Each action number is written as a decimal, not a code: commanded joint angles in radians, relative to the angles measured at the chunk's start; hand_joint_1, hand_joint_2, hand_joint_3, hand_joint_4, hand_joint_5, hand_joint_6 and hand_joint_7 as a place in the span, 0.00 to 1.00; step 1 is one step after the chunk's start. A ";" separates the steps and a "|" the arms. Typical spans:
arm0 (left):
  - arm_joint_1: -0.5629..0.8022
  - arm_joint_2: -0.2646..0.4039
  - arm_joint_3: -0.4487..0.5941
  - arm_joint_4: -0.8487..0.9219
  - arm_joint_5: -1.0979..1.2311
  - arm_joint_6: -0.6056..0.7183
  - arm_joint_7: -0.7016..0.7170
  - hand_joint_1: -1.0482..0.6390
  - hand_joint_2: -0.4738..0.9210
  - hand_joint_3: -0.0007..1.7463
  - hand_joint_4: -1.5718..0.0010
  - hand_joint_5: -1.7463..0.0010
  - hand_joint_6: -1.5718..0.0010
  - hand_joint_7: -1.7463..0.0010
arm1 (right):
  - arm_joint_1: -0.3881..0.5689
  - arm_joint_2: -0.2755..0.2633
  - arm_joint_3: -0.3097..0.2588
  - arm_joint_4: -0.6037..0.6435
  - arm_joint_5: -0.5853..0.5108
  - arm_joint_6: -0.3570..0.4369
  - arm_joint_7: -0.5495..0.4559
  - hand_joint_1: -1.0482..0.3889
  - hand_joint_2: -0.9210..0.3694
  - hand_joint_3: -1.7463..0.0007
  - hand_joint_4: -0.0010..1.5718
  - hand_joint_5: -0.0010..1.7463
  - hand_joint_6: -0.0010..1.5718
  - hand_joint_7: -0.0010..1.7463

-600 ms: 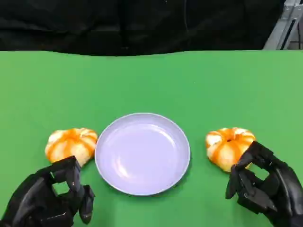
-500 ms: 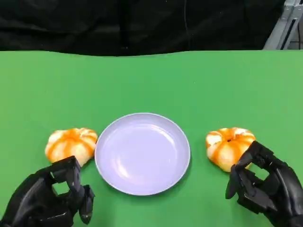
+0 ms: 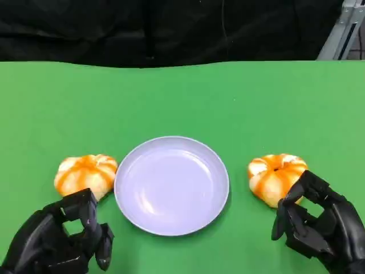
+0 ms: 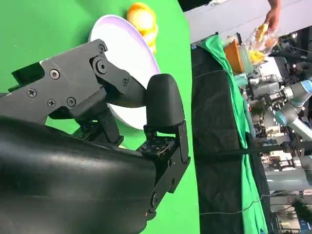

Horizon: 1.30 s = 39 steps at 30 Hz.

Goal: Grasp the bread from the table and place it into the plate.

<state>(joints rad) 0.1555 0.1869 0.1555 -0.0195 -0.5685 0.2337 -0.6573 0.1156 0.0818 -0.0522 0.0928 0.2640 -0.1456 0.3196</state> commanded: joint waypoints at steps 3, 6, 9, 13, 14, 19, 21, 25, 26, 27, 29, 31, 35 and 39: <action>0.018 -0.003 0.003 -0.012 0.087 -0.122 0.037 0.55 0.88 0.41 0.71 0.40 0.64 0.49 | 0.004 -0.013 0.000 -0.015 0.004 0.003 -0.005 0.63 0.18 0.45 0.52 1.00 0.41 0.94; 0.007 0.050 -0.037 0.016 0.343 -0.347 0.111 0.34 0.99 0.18 0.87 0.85 0.76 0.92 | 0.002 -0.014 -0.002 -0.011 0.010 0.001 0.001 0.64 0.18 0.44 0.52 1.00 0.40 0.95; -0.001 0.078 -0.055 0.039 0.570 -0.508 0.243 0.18 1.00 0.23 0.99 0.98 0.92 0.99 | 0.002 -0.014 -0.003 -0.006 0.009 -0.007 0.002 0.64 0.19 0.44 0.52 1.00 0.40 0.95; -0.025 0.098 -0.067 0.050 0.803 -0.555 0.428 0.12 1.00 0.24 1.00 1.00 0.93 1.00 | 0.006 -0.014 -0.001 -0.016 0.005 0.004 -0.004 0.63 0.19 0.44 0.52 1.00 0.41 0.95; -0.033 0.104 -0.071 0.054 0.844 -0.558 0.462 0.11 1.00 0.23 1.00 1.00 0.92 0.99 | 0.007 -0.014 -0.001 -0.019 0.007 0.008 -0.003 0.64 0.18 0.44 0.52 1.00 0.40 0.95; -0.124 0.164 -0.116 0.139 1.058 -0.554 0.617 0.09 1.00 0.17 0.98 0.99 0.88 0.99 | 0.003 -0.012 -0.001 -0.009 0.006 -0.004 -0.002 0.64 0.18 0.44 0.52 1.00 0.40 0.95; -0.170 0.198 -0.148 0.182 1.148 -0.535 0.661 0.10 1.00 0.13 0.96 0.98 0.87 0.99 | 0.001 -0.009 0.000 -0.004 0.005 -0.011 -0.003 0.64 0.18 0.44 0.52 1.00 0.40 0.95; -0.259 0.244 -0.207 0.270 1.234 -0.510 0.695 0.10 1.00 0.08 0.94 0.98 0.85 0.98 | 0.000 -0.007 0.004 -0.006 -0.001 -0.007 -0.011 0.64 0.18 0.44 0.52 1.00 0.40 0.95; -0.286 0.254 -0.226 0.296 1.252 -0.503 0.697 0.10 1.00 0.07 0.93 0.98 0.83 0.98 | 0.000 -0.007 0.005 -0.005 -0.003 -0.008 -0.013 0.64 0.18 0.44 0.52 1.00 0.40 0.95; -0.303 0.260 -0.239 0.314 1.261 -0.499 0.700 0.10 1.00 0.06 0.93 0.98 0.83 0.98 | -0.001 -0.007 0.006 -0.005 -0.004 -0.009 -0.013 0.64 0.18 0.44 0.52 1.00 0.40 0.95; -0.368 0.281 -0.297 0.391 1.307 -0.488 0.687 0.10 1.00 0.06 0.93 0.98 0.82 0.98 | -0.002 -0.007 0.008 -0.004 -0.006 -0.006 -0.017 0.63 0.18 0.44 0.52 1.00 0.40 0.95; -0.406 0.293 -0.335 0.445 1.328 -0.487 0.689 0.11 1.00 0.06 0.92 0.98 0.81 0.98 | -0.002 -0.007 0.009 -0.003 -0.006 -0.006 -0.019 0.63 0.18 0.45 0.52 1.00 0.40 0.95; -0.507 0.280 -0.418 0.629 1.354 -0.492 0.712 0.10 1.00 0.08 0.89 0.97 0.78 0.98 | -0.001 -0.004 0.017 -0.013 -0.010 0.000 -0.030 0.63 0.17 0.45 0.52 1.00 0.40 0.95; -0.571 0.254 -0.484 0.778 1.355 -0.502 0.735 0.10 1.00 0.11 0.84 0.97 0.75 0.98 | 0.002 -0.008 0.024 -0.014 -0.009 -0.011 -0.024 0.64 0.17 0.45 0.51 1.00 0.39 0.96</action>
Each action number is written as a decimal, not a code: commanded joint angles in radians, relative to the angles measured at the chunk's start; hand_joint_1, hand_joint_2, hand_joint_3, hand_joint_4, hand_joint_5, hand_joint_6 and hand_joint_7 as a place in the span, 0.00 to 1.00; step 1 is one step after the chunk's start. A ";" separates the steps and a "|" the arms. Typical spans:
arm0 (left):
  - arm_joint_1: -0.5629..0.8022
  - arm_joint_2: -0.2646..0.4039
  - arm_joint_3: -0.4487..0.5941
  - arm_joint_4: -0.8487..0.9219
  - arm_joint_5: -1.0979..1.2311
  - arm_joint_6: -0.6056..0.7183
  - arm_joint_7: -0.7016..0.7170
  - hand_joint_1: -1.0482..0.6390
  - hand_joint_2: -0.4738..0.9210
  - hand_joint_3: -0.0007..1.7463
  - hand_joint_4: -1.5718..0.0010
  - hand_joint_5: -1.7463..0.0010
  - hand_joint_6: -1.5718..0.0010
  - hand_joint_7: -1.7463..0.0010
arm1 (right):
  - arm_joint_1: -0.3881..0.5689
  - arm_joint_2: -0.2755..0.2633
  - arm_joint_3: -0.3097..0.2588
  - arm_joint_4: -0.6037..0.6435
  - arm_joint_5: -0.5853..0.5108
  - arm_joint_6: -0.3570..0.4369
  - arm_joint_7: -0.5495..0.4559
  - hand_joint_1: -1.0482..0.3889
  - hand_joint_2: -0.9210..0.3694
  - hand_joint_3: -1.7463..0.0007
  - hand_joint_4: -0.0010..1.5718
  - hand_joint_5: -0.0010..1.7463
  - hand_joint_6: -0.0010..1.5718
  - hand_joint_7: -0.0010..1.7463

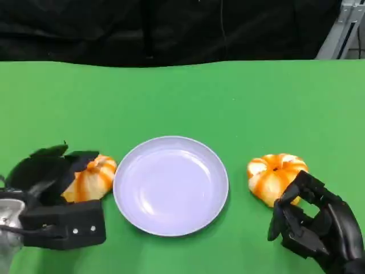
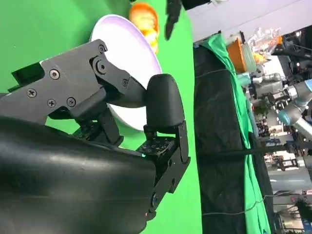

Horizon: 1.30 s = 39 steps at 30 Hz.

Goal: Grasp the bread from the table and place it into the plate.

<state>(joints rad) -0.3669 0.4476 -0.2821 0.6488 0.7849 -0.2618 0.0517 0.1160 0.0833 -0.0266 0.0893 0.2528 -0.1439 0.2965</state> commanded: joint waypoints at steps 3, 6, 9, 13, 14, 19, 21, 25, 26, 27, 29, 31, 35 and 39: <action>-0.076 -0.020 -0.076 0.183 -0.012 -0.018 0.034 0.17 1.00 0.12 0.80 0.96 0.72 0.98 | 0.002 -0.007 -0.002 -0.013 0.004 -0.011 -0.004 0.63 0.17 0.45 0.51 1.00 0.39 0.96; -0.095 -0.030 -0.099 0.236 -0.018 -0.028 0.054 0.39 1.00 0.14 0.69 0.95 0.65 0.97 | 0.006 -0.006 -0.001 -0.022 0.007 -0.004 -0.006 0.64 0.17 0.45 0.52 1.00 0.39 0.96; -0.093 -0.038 -0.082 0.251 -0.063 -0.048 0.091 0.48 1.00 0.14 0.60 0.93 0.58 0.95 | 0.005 -0.007 -0.003 -0.022 0.008 -0.003 -0.006 0.64 0.17 0.45 0.52 1.00 0.39 0.96; -0.069 -0.040 -0.029 0.240 -0.144 -0.106 0.200 0.61 1.00 0.21 0.54 0.34 0.31 0.82 | -0.001 -0.009 -0.009 -0.010 0.013 -0.010 -0.002 0.64 0.17 0.45 0.53 1.00 0.40 0.95; -0.069 -0.036 -0.030 0.241 -0.144 -0.119 0.220 0.62 1.00 0.21 0.61 0.14 0.44 0.51 | -0.002 -0.009 -0.009 -0.008 0.012 -0.012 -0.001 0.64 0.18 0.45 0.53 1.00 0.40 0.95; -0.070 -0.012 0.017 0.208 -0.204 -0.142 0.239 0.64 1.00 0.19 0.64 0.00 0.70 0.03 | -0.002 -0.013 -0.011 -0.001 0.014 -0.016 0.006 0.63 0.18 0.44 0.52 1.00 0.40 0.95; -0.067 -0.005 0.030 0.188 -0.214 -0.142 0.241 0.63 1.00 0.21 0.64 0.00 0.71 0.01 | -0.001 -0.014 -0.012 -0.003 0.014 -0.015 0.007 0.63 0.18 0.44 0.52 1.00 0.40 0.95; -0.059 0.007 0.063 0.134 -0.232 -0.125 0.238 0.64 1.00 0.22 0.65 0.00 0.72 0.00 | 0.000 -0.018 -0.013 -0.004 0.015 -0.014 0.010 0.63 0.18 0.44 0.51 1.00 0.39 0.95; -0.056 0.014 0.072 0.111 -0.235 -0.127 0.242 0.64 1.00 0.22 0.65 0.00 0.72 0.00 | 0.000 -0.018 -0.014 -0.005 0.014 -0.012 0.009 0.63 0.18 0.44 0.51 1.00 0.39 0.95; -0.053 0.019 0.078 0.092 -0.236 -0.128 0.244 0.65 1.00 0.22 0.65 0.00 0.72 0.00 | 0.001 -0.018 -0.014 -0.005 0.014 -0.011 0.008 0.63 0.18 0.45 0.52 1.00 0.40 0.95; -0.044 0.022 0.095 0.044 -0.250 -0.123 0.234 0.66 1.00 0.21 0.66 0.00 0.71 0.01 | 0.005 -0.016 -0.013 -0.015 0.011 -0.002 0.000 0.63 0.18 0.45 0.52 1.00 0.40 0.95; -0.029 0.025 0.093 -0.014 -0.240 -0.128 0.226 0.66 1.00 0.21 0.66 0.00 0.68 0.05 | 0.005 -0.016 -0.013 -0.014 0.010 -0.006 0.000 0.63 0.17 0.45 0.51 1.00 0.40 0.95; 0.008 0.016 0.053 -0.134 -0.199 -0.153 0.210 0.64 0.99 0.20 0.66 0.00 0.62 0.13 | 0.000 -0.015 -0.016 -0.003 0.021 -0.012 0.011 0.64 0.17 0.45 0.52 1.00 0.40 0.95; 0.034 -0.014 0.003 -0.204 -0.159 -0.136 0.186 0.65 0.99 0.15 0.67 0.00 0.65 0.11 | 0.001 -0.016 -0.014 -0.009 0.021 -0.008 0.009 0.64 0.18 0.45 0.53 1.00 0.41 0.95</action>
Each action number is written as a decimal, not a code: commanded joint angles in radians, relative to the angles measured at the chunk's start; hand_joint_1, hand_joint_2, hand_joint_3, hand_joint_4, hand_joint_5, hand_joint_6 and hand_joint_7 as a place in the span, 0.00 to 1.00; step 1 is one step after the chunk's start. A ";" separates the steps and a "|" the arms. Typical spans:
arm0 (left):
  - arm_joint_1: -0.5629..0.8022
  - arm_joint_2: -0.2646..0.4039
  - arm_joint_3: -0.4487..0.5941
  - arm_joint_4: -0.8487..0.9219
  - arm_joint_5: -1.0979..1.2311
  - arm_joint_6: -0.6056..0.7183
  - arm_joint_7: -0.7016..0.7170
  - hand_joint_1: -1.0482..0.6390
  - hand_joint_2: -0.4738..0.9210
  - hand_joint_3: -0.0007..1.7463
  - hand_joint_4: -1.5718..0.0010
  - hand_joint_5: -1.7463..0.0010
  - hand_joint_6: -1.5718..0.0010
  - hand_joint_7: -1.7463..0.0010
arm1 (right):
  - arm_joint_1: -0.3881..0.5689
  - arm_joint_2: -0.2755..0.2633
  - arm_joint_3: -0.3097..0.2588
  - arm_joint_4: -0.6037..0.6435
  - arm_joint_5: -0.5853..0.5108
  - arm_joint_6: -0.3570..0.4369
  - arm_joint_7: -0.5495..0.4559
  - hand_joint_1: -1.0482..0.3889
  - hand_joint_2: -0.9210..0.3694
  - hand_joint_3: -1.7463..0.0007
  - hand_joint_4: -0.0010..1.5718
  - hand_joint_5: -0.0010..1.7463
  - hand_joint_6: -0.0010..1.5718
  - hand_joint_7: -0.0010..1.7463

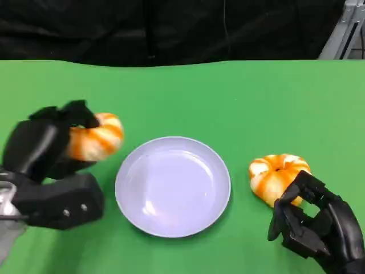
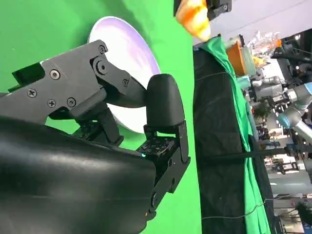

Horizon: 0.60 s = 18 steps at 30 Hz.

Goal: Grasp the bread from the table and place it into the plate.

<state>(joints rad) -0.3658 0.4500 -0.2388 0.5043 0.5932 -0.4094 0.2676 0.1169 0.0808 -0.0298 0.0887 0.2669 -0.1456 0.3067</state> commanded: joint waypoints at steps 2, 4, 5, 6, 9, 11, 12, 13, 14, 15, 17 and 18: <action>0.029 -0.032 -0.080 -0.047 0.063 -0.003 -0.032 0.65 1.00 0.15 0.68 0.01 0.65 0.11 | 0.001 -0.012 -0.008 -0.011 0.004 -0.004 -0.005 0.64 0.18 0.45 0.53 1.00 0.41 0.95; 0.021 -0.048 -0.110 -0.027 0.087 -0.011 -0.023 0.63 1.00 0.17 0.67 0.00 0.65 0.11 | 0.002 -0.010 -0.005 -0.014 0.002 -0.004 -0.008 0.64 0.18 0.45 0.53 1.00 0.41 0.94; 0.014 -0.060 -0.123 -0.016 0.094 -0.009 -0.027 0.63 1.00 0.17 0.67 0.01 0.65 0.11 | 0.004 -0.009 -0.004 -0.018 -0.002 -0.003 -0.012 0.64 0.18 0.45 0.52 1.00 0.41 0.94; 0.006 -0.071 -0.135 -0.003 0.099 -0.009 -0.030 0.62 1.00 0.18 0.67 0.01 0.65 0.12 | 0.006 -0.009 -0.002 -0.022 -0.005 0.000 -0.017 0.64 0.18 0.45 0.52 1.00 0.40 0.94; -0.023 -0.096 -0.159 0.044 0.105 -0.017 -0.030 0.61 1.00 0.19 0.68 0.01 0.65 0.13 | 0.007 -0.007 -0.001 -0.021 -0.006 -0.006 -0.019 0.63 0.18 0.45 0.52 1.00 0.40 0.94; -0.046 -0.113 -0.167 0.085 0.097 -0.030 -0.028 0.62 1.00 0.20 0.68 0.00 0.65 0.12 | 0.005 -0.007 -0.002 -0.018 -0.003 -0.009 -0.016 0.63 0.18 0.45 0.52 1.00 0.40 0.94; -0.056 -0.121 -0.167 0.105 0.088 -0.040 -0.029 0.62 1.00 0.20 0.68 0.00 0.65 0.11 | 0.004 -0.007 -0.002 -0.017 -0.002 -0.009 -0.014 0.63 0.18 0.45 0.52 1.00 0.41 0.94; -0.063 -0.126 -0.167 0.120 0.083 -0.048 -0.029 0.62 1.00 0.20 0.68 0.00 0.66 0.11 | 0.004 -0.008 -0.002 -0.016 -0.002 -0.009 -0.012 0.63 0.18 0.45 0.52 1.00 0.41 0.94; -0.075 -0.135 -0.168 0.145 0.072 -0.062 -0.034 0.62 1.00 0.21 0.68 0.00 0.66 0.10 | 0.003 -0.006 -0.003 -0.011 0.001 -0.018 -0.008 0.63 0.18 0.45 0.52 1.00 0.41 0.94; -0.087 -0.140 -0.171 0.166 0.070 -0.072 -0.035 0.62 1.00 0.22 0.68 0.00 0.67 0.08 | 0.003 -0.005 -0.003 -0.008 0.002 -0.023 -0.006 0.64 0.18 0.45 0.53 1.00 0.41 0.94; -0.110 -0.150 -0.180 0.201 0.071 -0.083 -0.037 0.61 1.00 0.23 0.69 0.00 0.69 0.06 | 0.002 -0.006 -0.004 -0.007 0.002 -0.022 -0.005 0.64 0.18 0.45 0.53 1.00 0.41 0.94; -0.119 -0.154 -0.184 0.215 0.074 -0.088 -0.034 0.61 1.00 0.23 0.69 0.00 0.69 0.07 | 0.002 -0.007 -0.004 -0.008 0.001 -0.019 -0.007 0.64 0.18 0.45 0.53 1.00 0.41 0.94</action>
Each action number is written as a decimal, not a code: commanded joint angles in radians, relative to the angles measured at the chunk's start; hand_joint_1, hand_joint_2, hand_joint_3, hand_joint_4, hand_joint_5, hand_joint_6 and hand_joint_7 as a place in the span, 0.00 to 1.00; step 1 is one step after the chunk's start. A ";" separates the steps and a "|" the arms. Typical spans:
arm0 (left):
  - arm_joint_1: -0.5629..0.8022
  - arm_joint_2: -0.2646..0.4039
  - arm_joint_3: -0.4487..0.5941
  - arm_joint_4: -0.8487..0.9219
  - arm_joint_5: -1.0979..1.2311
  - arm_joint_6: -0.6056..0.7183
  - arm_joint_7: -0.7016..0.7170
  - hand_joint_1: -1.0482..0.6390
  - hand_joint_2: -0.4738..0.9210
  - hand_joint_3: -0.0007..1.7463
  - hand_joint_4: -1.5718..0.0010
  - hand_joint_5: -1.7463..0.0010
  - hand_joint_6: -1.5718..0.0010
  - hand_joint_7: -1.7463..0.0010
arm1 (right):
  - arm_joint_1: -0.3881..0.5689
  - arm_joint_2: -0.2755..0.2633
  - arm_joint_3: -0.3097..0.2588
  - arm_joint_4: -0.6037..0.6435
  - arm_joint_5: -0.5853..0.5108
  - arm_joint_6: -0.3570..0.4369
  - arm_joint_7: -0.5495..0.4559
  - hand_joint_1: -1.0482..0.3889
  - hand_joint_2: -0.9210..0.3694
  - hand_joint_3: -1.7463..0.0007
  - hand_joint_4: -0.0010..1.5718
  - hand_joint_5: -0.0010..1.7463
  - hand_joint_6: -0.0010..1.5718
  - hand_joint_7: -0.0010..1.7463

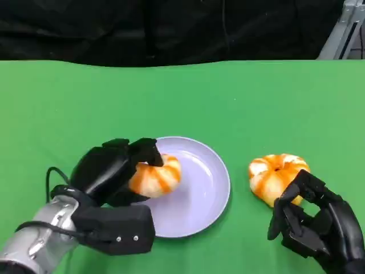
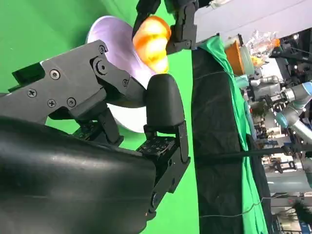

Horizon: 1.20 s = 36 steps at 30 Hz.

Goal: Grasp the bread from the table and place it into the plate.

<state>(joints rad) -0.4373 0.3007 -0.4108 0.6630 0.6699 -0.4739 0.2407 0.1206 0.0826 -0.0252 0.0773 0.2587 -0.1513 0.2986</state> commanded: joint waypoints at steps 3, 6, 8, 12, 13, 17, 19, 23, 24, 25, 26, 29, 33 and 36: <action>-0.073 -0.016 -0.018 0.107 -0.010 -0.047 -0.002 0.61 1.00 0.23 0.69 0.00 0.69 0.08 | 0.000 -0.009 -0.008 -0.001 0.012 -0.008 0.003 0.64 0.17 0.45 0.52 1.00 0.41 0.94; -0.073 0.005 -0.028 0.083 0.000 -0.019 -0.055 0.39 1.00 0.27 0.82 0.36 0.75 0.51 | -0.001 -0.008 -0.008 0.004 0.012 -0.013 0.004 0.64 0.17 0.45 0.53 1.00 0.41 0.94; -0.065 0.025 -0.037 0.052 0.015 0.002 -0.093 0.20 1.00 0.32 0.93 0.74 0.79 0.88 | 0.000 -0.008 -0.006 0.002 0.008 -0.013 0.001 0.64 0.18 0.45 0.53 1.00 0.41 0.94; -0.056 0.063 -0.051 0.005 0.031 0.042 -0.171 0.01 1.00 0.46 1.00 0.99 0.96 0.99 | 0.001 -0.007 -0.006 -0.004 0.005 -0.012 -0.004 0.64 0.18 0.45 0.53 1.00 0.41 0.94; -0.054 0.071 -0.051 -0.002 0.027 0.042 -0.186 0.00 1.00 0.47 1.00 0.99 0.97 0.99 | 0.001 -0.007 -0.006 -0.003 0.005 -0.013 -0.004 0.64 0.18 0.45 0.53 1.00 0.41 0.94; -0.038 0.088 -0.036 -0.018 -0.010 0.029 -0.226 0.00 1.00 0.48 1.00 1.00 0.95 0.99 | 0.003 -0.009 -0.004 -0.009 -0.002 -0.006 -0.010 0.64 0.17 0.45 0.52 1.00 0.40 0.94; -0.018 0.091 -0.017 -0.046 -0.044 0.034 -0.246 0.00 1.00 0.48 1.00 1.00 0.94 0.99 | 0.003 -0.009 -0.005 -0.011 -0.001 -0.002 -0.012 0.63 0.17 0.45 0.52 1.00 0.40 0.94; 0.049 0.079 0.051 -0.172 -0.136 0.085 -0.281 0.13 1.00 0.25 0.85 0.96 0.77 0.97 | 0.006 -0.009 -0.005 -0.016 0.003 -0.001 -0.011 0.64 0.17 0.45 0.52 1.00 0.40 0.95; 0.068 0.069 0.077 -0.186 -0.177 0.061 -0.268 0.16 1.00 0.22 0.81 0.95 0.73 0.96 | 0.006 -0.008 -0.005 -0.015 0.004 0.000 -0.012 0.64 0.17 0.45 0.52 1.00 0.40 0.95; 0.085 0.057 0.101 -0.193 -0.219 0.036 -0.258 0.33 1.00 0.17 0.64 0.92 0.61 0.95 | 0.006 -0.007 -0.006 -0.015 0.005 -0.001 -0.012 0.64 0.17 0.45 0.52 1.00 0.40 0.95; 0.103 0.044 0.132 -0.187 -0.284 -0.005 -0.262 0.44 1.00 0.18 0.53 0.90 0.52 0.93 | 0.006 -0.007 -0.005 -0.014 0.003 -0.003 -0.013 0.64 0.17 0.46 0.52 1.00 0.40 0.95; 0.130 0.028 0.181 -0.179 -0.399 -0.062 -0.305 0.64 1.00 0.28 0.34 0.76 0.30 0.90 | 0.005 -0.009 -0.004 -0.013 -0.001 -0.005 -0.014 0.64 0.17 0.46 0.52 1.00 0.40 0.95; 0.241 0.000 0.279 -0.360 -0.775 0.179 -0.551 0.67 0.80 0.60 0.45 0.13 0.45 0.27 | 0.003 -0.009 -0.005 -0.012 0.004 -0.004 -0.010 0.64 0.17 0.45 0.52 1.00 0.40 0.95; 0.306 -0.002 0.329 -0.483 -0.974 0.370 -0.668 0.67 0.81 0.68 0.47 0.01 0.56 0.03 | 0.001 -0.008 -0.005 -0.007 0.006 -0.008 -0.007 0.64 0.18 0.45 0.52 1.00 0.40 0.95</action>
<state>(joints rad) -0.1974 0.2902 -0.1421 0.2932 -0.1341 -0.2643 -0.3203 0.1230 0.0829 -0.0231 0.0689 0.2552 -0.1491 0.2896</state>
